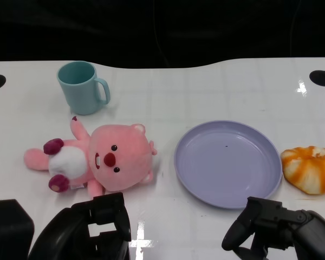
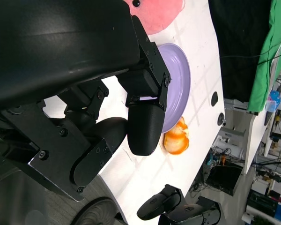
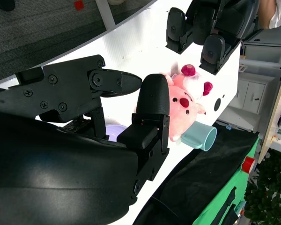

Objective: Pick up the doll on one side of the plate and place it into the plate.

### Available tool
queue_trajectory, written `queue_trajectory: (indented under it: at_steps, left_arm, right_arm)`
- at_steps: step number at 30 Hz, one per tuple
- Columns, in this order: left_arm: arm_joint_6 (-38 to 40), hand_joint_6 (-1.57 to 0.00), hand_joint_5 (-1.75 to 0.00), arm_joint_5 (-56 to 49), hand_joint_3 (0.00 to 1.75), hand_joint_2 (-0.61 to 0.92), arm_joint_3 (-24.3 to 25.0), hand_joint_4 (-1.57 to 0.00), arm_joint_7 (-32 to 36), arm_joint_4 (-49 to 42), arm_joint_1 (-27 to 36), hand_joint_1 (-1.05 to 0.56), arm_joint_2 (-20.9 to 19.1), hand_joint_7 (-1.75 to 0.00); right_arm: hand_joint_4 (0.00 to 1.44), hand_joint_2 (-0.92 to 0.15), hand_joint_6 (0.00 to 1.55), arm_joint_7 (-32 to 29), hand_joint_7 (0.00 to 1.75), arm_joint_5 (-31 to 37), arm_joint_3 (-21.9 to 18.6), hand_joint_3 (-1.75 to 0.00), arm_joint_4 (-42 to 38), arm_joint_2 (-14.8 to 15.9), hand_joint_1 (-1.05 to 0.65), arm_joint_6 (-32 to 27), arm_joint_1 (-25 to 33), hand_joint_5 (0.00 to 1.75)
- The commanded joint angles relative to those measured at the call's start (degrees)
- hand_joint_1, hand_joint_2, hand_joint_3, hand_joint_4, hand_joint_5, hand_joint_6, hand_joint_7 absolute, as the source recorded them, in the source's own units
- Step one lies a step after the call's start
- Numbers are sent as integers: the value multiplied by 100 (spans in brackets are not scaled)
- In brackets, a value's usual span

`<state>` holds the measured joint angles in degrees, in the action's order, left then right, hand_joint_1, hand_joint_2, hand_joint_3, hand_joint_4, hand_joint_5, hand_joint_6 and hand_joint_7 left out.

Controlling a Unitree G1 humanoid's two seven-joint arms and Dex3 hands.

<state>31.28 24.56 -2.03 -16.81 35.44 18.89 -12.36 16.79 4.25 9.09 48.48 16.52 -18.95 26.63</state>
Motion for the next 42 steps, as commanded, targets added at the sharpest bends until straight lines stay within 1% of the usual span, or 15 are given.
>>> queue_trajectory:
  at_steps: [1, 25, 28, 32, 34, 36, 39, 40, 42]
  left_arm:
    - [-56, -83, -175, -9, 149, 32, 66, -94, -24, -60, -12, -19, -71, -168]
    - [-159, -82, -175, -33, 149, 33, 61, -92, -13, -166, -33, -19, -32, -167]
    - [-274, -82, -175, 29, 147, 33, 96, -92, 10, -187, 0, -16, 71, -165]
    - [-624, -82, -174, -63, 141, 38, 101, -91, 48, -265, 39, -13, 228, -159]
    - [-951, -81, -170, -129, 137, 41, 114, -89, 19, -376, 40, -13, 308, -154]
    - [-1159, -79, -165, -198, 130, 45, 123, -85, 29, -433, 34, -14, 361, -140]
    - [-1341, -67, -158, -276, 126, 44, 138, -72, 85, -450, 13, -18, 418, -118]
    - [-1378, -62, -156, -278, 121, 46, 157, -66, 85, -453, -3, -19, 428, -113]
    - [-1474, -54, -149, -353, 102, 54, 174, -56, 84, -452, -33, -21, 422, -97]
  right_arm:
    - [65, -92, 58, -8, 132, -45, -21, -36, 53, 22, -25, -4, -25, 160]
    - [66, -92, 59, -6, 132, -62, -36, -35, -30, 26, -25, 74, -24, 160]
    - [66, -92, 58, -7, 131, -48, -34, -36, 6, 34, -25, 33, -14, 159]
    - [65, -92, 58, 14, 131, -79, -62, -36, -10, 41, -25, 20, -34, 159]
    - [65, -92, 58, 15, 131, -76, -67, -36, -43, 43, -25, 55, -53, 159]
    - [66, -92, 58, 15, 131, -79, -67, -36, -70, 38, -24, 81, -67, 160]
    - [66, -92, 59, 11, 131, -77, -55, -36, -102, 33, -24, 88, -85, 160]
    - [66, -92, 59, 7, 131, -64, -45, -36, -105, 35, -25, 79, -91, 160]
    - [66, -92, 59, 5, 131, -53, -35, -36, -106, 38, -25, 71, -96, 160]
